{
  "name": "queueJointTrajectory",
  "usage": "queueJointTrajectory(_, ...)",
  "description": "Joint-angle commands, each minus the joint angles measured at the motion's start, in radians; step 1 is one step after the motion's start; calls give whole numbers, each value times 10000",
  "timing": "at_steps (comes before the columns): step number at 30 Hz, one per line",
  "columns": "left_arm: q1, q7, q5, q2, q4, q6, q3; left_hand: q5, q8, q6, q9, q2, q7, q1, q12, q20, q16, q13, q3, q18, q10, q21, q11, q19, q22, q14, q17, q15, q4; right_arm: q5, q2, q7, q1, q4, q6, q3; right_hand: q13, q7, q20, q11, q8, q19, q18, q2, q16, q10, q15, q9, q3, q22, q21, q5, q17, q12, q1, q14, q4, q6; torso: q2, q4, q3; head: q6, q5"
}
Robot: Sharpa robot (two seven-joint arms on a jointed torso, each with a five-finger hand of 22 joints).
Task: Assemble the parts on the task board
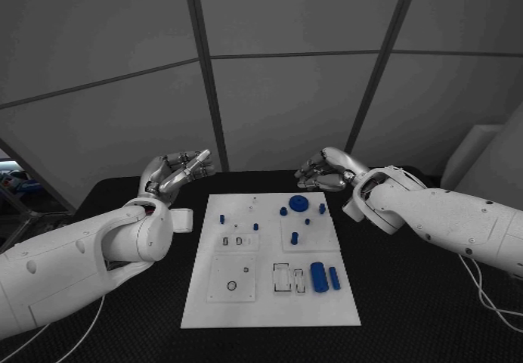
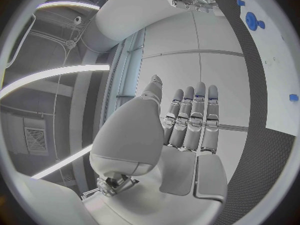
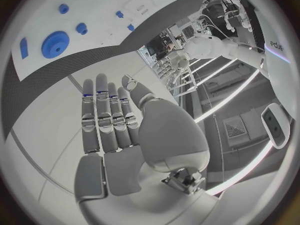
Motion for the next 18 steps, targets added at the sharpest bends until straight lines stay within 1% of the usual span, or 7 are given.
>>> queueJointTrajectory(1, 15, -94, -271, -170, 393, 318, 10, -56, -288, 402, -57, 151, -41, -11, -275, -182, -150, -20, -20, -140, 553, 643, -85, 910, 267, 623, 89, -145, -309, -2535, 66, -1082, 117, 29, 784, 7, 12, -118, -522, -253, -262, 844, 165, -505, 1406, 469, -405, -19, 32, 894, 1578, 377, 1222, -336, -235, 1369, 55, 396, 299, 32, -46, 37, -43)
queueJointTrajectory(5, 10, -115, -273, -336, 810, 408, 10, -58, -439, 428, -59, 163, -37, -135, -448, -257, -207, -20, -96, -147, 574, 993, -85, 1205, 434, 793, 149, -183, -366, -3856, 155, -1730, 195, 86, 1083, 10, 81, -248, -608, -312, -467, 1157, 190, -686, 2420, 469, -531, -15, -32, 1246, 2202, 258, 2075, -336, -585, 1734, 192, 282, 501, 116, -97, 66, -105)
queueJointTrajectory(8, 5, -128, -274, -417, 1078, 457, 10, -57, -514, 436, -57, 175, -38, -193, -531, -291, -213, -19, -132, -151, 571, 1163, -86, 1293, 522, 896, 190, -205, -401, -4638, 239, -2157, 220, 121, 1333, 12, 105, -280, -646, -292, -575, 1323, 189, -811, 3295, 97, -529, -15, -83, 1439, 2548, 233, 2905, -333, -770, 1827, 313, 163, 664, 162, -128, 54, -98)
queueJointTrajectory(11, 2, -136, -274, -467, 1236, 477, 10, -56, -550, 442, -57, 186, -39, -216, -570, -309, -210, -21, -147, -152, 564, 1253, -87, 1331, 568, 950, 213, -218, -421, -5060, 299, -2377, 229, 135, 1492, 13, 168, -331, -679, -237, -576, 1647, 166, -864, 6404, -264, -565, 4, -60, 1782, 3155, 419, 6059, -238, -765, 2051, 421, 97, 778, 213, -162, 75, -125)
queueJointTrajectory(14, 1, -144, -274, -540, 1387, 482, 11, -57, -563, 442, -57, 190, -38, -226, -583, -314, -211, -22, -152, -153, 558, 1283, -86, 1343, 584, 965, 220, -221, -426, -5355, 364, -2536, 234, 149, 1652, 14, 226, -312, -686, -253, -569, 1839, 168, -857, 8448, -485, -518, 15, 94, 2221, 3878, 601, 8217, -186, -723, 2080, 510, 85, 881, 239, -179, 99, -159)
queueJointTrajectory(16, 0, -146, -274, -588, 1467, 484, 11, -57, -571, 442, -57, 192, -36, -233, -591, -317, -213, -23, -156, -154, 553, 1302, -84, 1349, 594, 973, 225, -222, -430, -5477, 401, -2602, 236, 174, 1715, 14, 250, -312, -656, -231, -577, 1959, 95, -908, 9421, -601, -495, 14, 201, 2943, 4559, 632, 9264, -157, -691, 2080, 542, 55, 941, 252, -192, 124, -163)
queueJointTrajectory(18, 0, -146, -274, -630, 1532, 488, 12, -57, -573, 441, -57, 193, -35, -235, -594, -318, -214, -23, -157, -154, 550, 1307, -83, 1350, 597, 973, 225, -222, -431, -5556, 434, -2649, 238, 195, 1780, 14, 249, -298, -643, -205, -582, 2058, 42, -921, 9844, -702, -472, 12, 274, 3498, 5020, 639, 9720, -158, -670, 2070, 569, 25, 986, 261, -193, 119, -151)
